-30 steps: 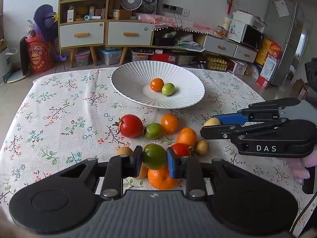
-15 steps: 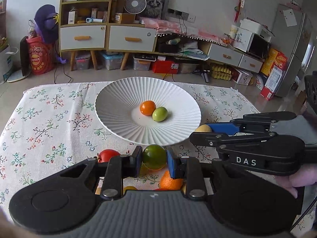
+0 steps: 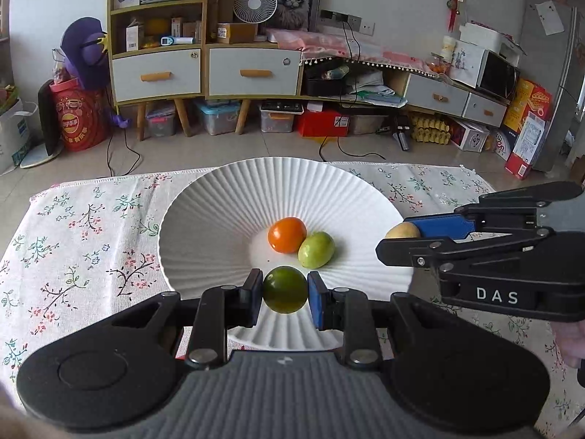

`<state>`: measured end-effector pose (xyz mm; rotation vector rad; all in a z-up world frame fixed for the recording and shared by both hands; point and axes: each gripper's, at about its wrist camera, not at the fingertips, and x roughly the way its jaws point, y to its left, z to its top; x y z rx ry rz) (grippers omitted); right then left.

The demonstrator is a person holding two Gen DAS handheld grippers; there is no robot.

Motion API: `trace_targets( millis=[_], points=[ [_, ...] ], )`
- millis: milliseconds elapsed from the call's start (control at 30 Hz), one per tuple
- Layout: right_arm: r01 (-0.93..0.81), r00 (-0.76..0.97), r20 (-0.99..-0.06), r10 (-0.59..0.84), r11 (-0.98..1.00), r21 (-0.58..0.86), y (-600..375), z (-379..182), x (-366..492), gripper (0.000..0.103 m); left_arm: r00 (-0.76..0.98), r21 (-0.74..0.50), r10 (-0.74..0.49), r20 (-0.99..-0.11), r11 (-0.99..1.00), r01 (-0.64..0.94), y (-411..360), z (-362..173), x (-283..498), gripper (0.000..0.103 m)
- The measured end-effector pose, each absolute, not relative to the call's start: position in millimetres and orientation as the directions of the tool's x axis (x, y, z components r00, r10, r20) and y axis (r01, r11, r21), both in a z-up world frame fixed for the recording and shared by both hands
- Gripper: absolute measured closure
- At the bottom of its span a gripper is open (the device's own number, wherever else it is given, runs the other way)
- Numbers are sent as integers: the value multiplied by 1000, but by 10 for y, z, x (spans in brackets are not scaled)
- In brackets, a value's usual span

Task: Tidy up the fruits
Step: 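Carry both items into the white plate and open both tools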

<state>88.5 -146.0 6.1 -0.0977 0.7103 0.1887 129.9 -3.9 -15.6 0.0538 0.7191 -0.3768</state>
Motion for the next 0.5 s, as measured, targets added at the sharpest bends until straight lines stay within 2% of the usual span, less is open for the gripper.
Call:
trace_targets(
  millis=[500],
  points=[
    [-212, 753, -640, 151, 977, -19, -1611, -133, 1219, 78, 675, -74, -302, -674, 936, 345, -115, -273, 1570, 82]
  ],
)
